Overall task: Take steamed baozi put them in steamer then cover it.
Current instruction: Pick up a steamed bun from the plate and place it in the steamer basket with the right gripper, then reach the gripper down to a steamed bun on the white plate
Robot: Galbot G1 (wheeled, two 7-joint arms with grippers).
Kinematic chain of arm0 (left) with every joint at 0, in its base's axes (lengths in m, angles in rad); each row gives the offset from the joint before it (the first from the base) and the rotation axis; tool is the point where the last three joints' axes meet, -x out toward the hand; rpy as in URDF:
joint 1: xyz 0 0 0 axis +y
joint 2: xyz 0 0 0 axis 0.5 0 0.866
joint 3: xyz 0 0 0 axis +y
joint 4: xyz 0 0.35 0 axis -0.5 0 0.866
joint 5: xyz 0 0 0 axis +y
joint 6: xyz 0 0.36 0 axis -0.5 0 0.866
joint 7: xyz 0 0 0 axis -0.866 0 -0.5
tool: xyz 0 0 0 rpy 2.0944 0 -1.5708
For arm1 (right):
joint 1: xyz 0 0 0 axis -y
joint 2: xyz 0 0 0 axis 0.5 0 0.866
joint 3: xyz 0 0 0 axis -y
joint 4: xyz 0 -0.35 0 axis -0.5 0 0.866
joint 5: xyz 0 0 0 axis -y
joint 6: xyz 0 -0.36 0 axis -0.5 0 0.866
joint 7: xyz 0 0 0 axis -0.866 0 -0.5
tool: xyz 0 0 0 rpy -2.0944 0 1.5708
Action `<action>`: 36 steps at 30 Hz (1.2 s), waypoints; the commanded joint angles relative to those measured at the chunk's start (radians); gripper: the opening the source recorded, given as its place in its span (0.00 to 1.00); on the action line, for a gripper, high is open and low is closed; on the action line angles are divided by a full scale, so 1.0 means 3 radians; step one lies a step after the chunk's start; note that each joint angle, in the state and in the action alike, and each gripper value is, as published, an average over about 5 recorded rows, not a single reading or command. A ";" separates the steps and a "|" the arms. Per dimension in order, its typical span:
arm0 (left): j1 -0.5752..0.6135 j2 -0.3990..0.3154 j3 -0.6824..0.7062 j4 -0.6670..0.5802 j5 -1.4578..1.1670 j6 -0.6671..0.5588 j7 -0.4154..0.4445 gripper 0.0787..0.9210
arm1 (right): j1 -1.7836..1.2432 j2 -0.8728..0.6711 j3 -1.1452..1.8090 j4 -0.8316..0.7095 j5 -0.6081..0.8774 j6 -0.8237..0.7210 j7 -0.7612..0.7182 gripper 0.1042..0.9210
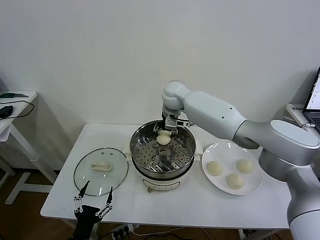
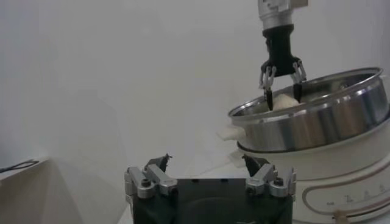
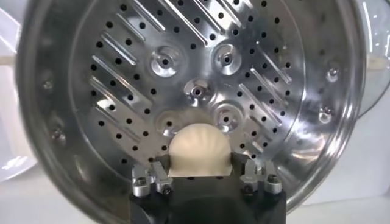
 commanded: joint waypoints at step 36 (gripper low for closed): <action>-0.0021 0.0013 0.0105 0.0074 0.0093 -0.0030 -0.0007 0.88 | 0.0168 -0.2123 -0.1248 0.0532 0.2919 -0.2816 -0.0105 0.88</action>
